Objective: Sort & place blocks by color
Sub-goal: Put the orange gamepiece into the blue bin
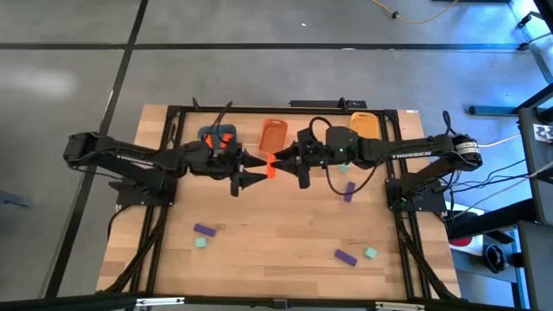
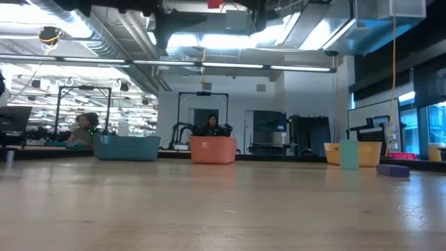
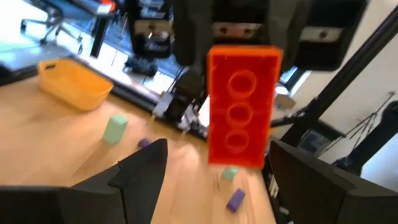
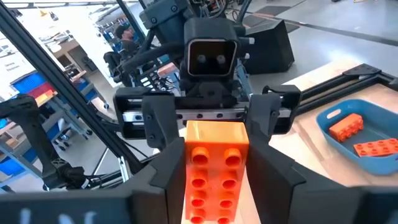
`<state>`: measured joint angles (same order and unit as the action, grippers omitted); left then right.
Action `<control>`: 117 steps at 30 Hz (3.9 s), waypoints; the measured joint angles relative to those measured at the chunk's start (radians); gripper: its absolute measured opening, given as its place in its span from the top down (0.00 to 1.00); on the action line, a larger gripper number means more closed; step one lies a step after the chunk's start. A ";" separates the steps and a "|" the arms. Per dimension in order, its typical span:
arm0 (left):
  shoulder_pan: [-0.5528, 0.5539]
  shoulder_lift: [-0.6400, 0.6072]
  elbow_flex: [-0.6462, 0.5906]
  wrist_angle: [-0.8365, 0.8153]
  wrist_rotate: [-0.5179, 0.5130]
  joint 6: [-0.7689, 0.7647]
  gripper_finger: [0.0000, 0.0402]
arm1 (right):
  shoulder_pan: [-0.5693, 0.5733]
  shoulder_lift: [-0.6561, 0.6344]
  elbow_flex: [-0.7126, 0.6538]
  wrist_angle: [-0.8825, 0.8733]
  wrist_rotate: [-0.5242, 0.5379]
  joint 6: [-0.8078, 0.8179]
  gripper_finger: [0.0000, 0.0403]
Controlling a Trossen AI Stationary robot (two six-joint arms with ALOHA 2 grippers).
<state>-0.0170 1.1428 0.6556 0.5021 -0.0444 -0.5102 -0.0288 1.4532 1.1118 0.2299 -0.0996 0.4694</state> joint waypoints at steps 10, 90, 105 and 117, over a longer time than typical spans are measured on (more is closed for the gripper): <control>0.000 0.063 0.000 0.126 0.056 0.024 0.31 | 0.000 0.000 0.000 0.029 0.000 -0.002 0.66; 0.179 -0.626 -0.327 -0.108 -0.009 0.118 0.69 | 0.040 -0.440 -0.493 0.245 0.125 -0.011 0.31; 0.179 -0.626 -0.327 -0.109 0.006 0.117 0.69 | 0.040 -0.440 -0.493 0.245 0.125 -0.004 0.31; 0.179 -0.626 -0.327 -0.109 0.006 0.117 0.69 | 0.040 -0.440 -0.493 0.245 0.125 -0.006 0.31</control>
<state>0.1623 0.5167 0.3283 0.3935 -0.0387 -0.3935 0.0109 1.0130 0.6186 0.4747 0.0250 0.4637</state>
